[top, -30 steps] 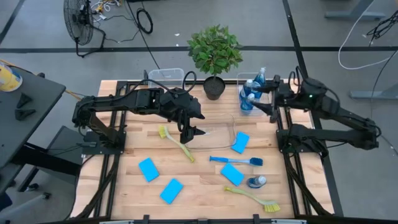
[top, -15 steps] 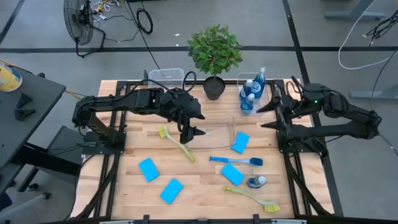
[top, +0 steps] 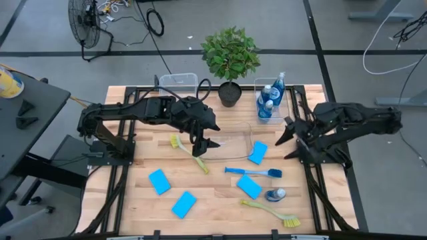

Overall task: Pick & Place Kitchen Sink Supplies
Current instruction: Put the dish soap into the top transparent bin

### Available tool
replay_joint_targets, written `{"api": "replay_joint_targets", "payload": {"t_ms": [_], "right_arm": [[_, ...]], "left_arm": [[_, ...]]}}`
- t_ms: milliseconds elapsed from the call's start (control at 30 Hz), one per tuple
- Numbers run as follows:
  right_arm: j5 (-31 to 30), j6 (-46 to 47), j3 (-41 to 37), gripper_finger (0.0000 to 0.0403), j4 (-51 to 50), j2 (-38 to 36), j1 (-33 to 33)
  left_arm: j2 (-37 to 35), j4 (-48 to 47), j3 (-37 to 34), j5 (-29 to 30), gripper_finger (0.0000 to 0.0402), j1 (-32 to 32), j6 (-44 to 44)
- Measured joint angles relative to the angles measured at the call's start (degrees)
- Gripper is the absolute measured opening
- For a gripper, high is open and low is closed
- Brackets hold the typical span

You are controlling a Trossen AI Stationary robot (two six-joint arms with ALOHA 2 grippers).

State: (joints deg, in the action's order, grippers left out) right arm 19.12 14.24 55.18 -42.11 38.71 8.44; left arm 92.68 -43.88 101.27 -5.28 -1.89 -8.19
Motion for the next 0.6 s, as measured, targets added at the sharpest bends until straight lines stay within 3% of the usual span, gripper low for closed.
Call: {"api": "replay_joint_targets", "payload": {"t_ms": [267,600], "right_arm": [[-0.31,5.32,0.0,0.0292,-0.49,4.05,8.87],[-5.29,9.36,0.0,0.0292,-5.22,10.9,19.06]], "left_arm": [[0.0,0.0,0.0,0.0,0.0319,-0.02,0.0],[0.0,0.0,0.0,0.02,0.0319,-0.02,0.0]]}}
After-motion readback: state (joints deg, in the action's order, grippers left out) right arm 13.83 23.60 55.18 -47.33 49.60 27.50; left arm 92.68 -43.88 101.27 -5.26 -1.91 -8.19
